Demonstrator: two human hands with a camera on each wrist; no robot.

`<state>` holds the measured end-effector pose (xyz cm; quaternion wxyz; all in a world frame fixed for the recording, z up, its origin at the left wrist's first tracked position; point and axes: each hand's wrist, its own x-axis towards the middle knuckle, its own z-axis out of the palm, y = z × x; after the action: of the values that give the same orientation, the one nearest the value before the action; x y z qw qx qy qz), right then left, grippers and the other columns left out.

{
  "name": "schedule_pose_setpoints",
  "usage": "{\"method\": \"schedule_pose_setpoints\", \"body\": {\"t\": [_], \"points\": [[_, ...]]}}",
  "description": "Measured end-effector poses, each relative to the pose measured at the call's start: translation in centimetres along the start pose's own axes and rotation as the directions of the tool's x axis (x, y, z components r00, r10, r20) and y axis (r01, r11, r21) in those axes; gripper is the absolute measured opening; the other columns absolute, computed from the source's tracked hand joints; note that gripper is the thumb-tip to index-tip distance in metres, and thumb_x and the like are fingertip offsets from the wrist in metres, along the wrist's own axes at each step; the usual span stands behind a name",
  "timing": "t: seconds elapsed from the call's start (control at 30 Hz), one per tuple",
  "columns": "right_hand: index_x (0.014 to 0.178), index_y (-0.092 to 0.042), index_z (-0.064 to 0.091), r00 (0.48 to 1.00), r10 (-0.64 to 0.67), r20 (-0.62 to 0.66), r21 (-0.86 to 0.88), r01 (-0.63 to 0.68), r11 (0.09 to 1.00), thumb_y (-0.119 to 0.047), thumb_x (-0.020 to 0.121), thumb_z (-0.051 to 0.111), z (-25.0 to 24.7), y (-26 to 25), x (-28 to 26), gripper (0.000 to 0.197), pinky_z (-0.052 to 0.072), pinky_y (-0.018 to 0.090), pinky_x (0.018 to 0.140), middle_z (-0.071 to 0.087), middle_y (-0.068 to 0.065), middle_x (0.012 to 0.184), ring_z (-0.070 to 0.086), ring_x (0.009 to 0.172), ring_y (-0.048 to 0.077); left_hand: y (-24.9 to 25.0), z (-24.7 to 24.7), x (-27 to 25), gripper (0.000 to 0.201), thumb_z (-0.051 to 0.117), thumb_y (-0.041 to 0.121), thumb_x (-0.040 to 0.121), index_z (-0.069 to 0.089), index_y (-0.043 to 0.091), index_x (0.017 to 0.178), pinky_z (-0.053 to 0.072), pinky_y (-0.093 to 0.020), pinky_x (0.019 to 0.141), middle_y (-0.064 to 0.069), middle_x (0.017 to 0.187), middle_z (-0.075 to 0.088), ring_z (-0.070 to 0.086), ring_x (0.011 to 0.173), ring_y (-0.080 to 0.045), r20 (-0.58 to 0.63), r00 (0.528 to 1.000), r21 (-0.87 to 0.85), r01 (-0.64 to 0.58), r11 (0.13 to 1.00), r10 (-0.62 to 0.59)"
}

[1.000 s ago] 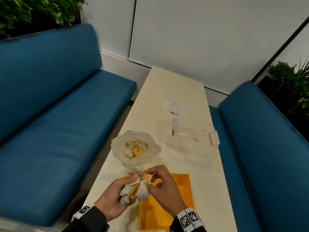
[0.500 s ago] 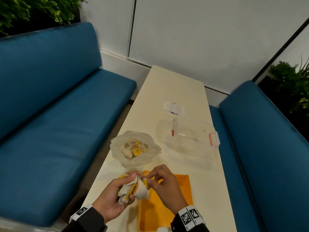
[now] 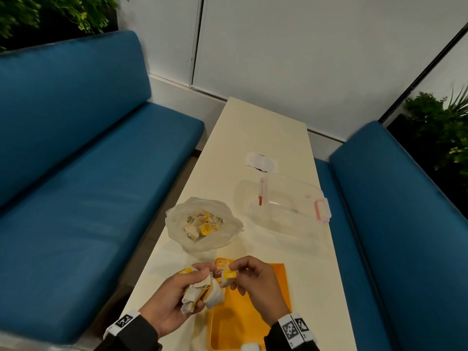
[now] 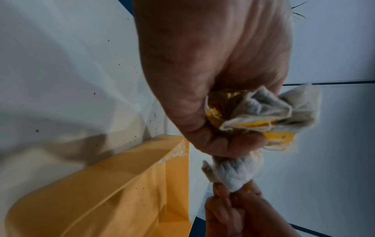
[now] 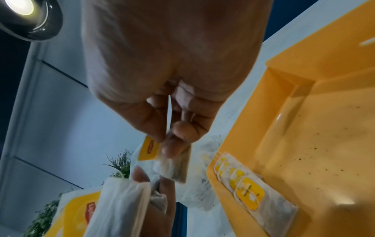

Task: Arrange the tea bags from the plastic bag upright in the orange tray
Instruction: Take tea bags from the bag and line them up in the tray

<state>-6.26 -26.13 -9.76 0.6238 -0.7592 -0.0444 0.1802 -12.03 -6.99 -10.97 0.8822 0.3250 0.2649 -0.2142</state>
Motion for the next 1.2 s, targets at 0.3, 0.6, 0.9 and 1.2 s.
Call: {"method": "schedule_pose_setpoints", "body": {"t": [0.3, 0.6, 0.9, 1.2], "points": [[0.093, 0.0, 0.074, 0.999, 0.013, 0.039, 0.1, -0.017, 0.995, -0.013, 0.088, 0.074, 0.6, -0.3, -0.2, 0.013, 0.05, 0.031, 0.06, 0.073, 0.017, 0.081, 0.066, 0.07, 0.026, 0.1, -0.4, 0.0, 0.022, 0.07, 0.016, 0.082, 0.075, 0.009, 0.103, 0.046, -0.023, 0.043, -0.016, 0.097, 0.065, 0.06, 0.068, -0.021, 0.028, 0.999, 0.02, -0.028, 0.999, 0.028], [0.085, -0.029, 0.071, 0.999, -0.041, -0.001, -0.3, 0.039, 0.953, -0.012, 0.082, 0.077, 0.7, 0.4, 0.4, 0.019, 0.05, 0.021, 0.066, 0.069, -0.006, 0.084, 0.06, 0.069, 0.01, 0.1, -0.6, 0.0, 0.023, 0.07, 0.016, 0.082, 0.074, 0.008, 0.104, 0.047, -0.024, 0.042, -0.017, 0.102, 0.063, 0.06, 0.071, -0.023, 0.073, 0.997, 0.018, -0.026, 0.999, 0.025], [0.088, -0.01, 0.056, 0.991, 0.131, -0.007, -0.257, -0.129, 0.958, -0.006, 0.094, 0.063, -1.3, 2.1, 1.0, 0.01, 0.043, 0.025, 0.046, 0.067, 0.002, 0.068, 0.07, 0.063, 0.019, 0.4, -1.7, 0.2, 0.022, 0.062, 0.017, 0.091, 0.067, 0.008, 0.11, 0.047, -0.024, 0.046, -0.016, 0.123, 0.071, 0.063, 0.087, -0.023, 0.035, 0.997, 0.064, -0.068, 0.996, 0.066], [0.087, -0.01, 0.055, 0.91, 0.4, 0.112, -0.29, -0.355, 0.889, 0.008, 0.088, 0.062, -0.8, 5.9, 0.9, 0.019, 0.054, 0.036, 0.057, 0.068, 0.004, 0.059, 0.069, 0.059, 0.025, -0.3, -3.2, 0.4, 0.031, 0.068, 0.017, 0.086, 0.068, 0.002, 0.113, 0.046, -0.027, 0.05, -0.019, 0.122, 0.071, 0.059, 0.08, -0.025, -0.019, 0.998, 0.143, -0.05, 0.988, 0.053]]}}
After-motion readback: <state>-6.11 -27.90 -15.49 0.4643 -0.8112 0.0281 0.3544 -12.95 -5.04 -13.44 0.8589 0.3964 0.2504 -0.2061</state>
